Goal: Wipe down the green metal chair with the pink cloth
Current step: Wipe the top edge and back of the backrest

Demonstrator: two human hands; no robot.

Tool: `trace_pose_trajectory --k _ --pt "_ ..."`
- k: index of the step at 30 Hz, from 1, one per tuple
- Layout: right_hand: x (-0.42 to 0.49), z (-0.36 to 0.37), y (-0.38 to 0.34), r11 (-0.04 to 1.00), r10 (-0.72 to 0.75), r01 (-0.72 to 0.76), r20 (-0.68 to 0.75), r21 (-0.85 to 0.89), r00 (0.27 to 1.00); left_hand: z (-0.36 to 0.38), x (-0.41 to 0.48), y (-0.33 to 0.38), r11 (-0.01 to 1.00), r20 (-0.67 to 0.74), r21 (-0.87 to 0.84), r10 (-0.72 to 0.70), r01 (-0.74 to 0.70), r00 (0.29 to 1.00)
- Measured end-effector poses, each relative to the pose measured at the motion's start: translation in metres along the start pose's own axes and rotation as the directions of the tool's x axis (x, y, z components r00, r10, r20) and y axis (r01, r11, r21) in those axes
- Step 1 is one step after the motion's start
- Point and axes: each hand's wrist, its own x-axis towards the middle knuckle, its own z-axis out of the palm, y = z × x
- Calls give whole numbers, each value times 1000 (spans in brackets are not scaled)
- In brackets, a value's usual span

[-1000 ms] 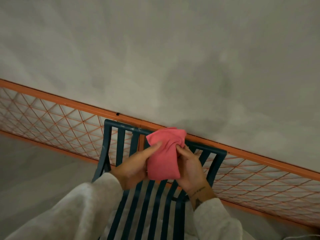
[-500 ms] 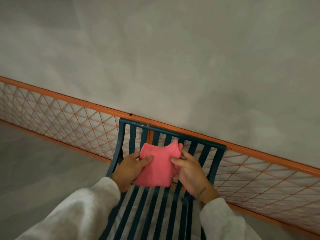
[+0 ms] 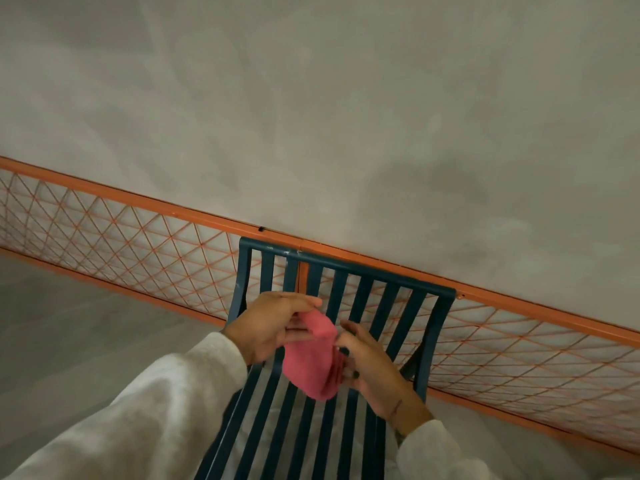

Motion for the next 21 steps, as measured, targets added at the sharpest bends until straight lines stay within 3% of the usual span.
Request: trace_pose_trajectory --k 4,8,10,12,14,15,18,21 --pt "-5 28 -28 970 -156 171 101 -173 983 -5 4 23 998 101 14 53 -54 994" --pt "11 41 -49 901 -287 219 -133 -375 949 -15 7 45 994 141 27 100 -104 985" --pt "17 38 -55 853 -327 211 -174 -477 929 -22 10 53 971 88 154 169 -181 982" --pt "20 36 -61 820 -342 214 -156 -531 927 -30 11 60 870 16 412 289 -270 957" --pt "21 32 -70 813 -345 229 -126 -536 930 -36 12 66 693 -4 644 427 -324 904" --pt "22 30 -75 822 -338 231 -118 -520 934 -40 13 69 642 -8 690 466 -333 885" --pt "22 18 -91 857 -310 225 -115 -464 944 -51 15 79 651 -19 683 469 -331 883" --pt "21 5 -106 887 -285 215 -118 -408 951 -66 26 84 490 -4 824 507 -284 862"
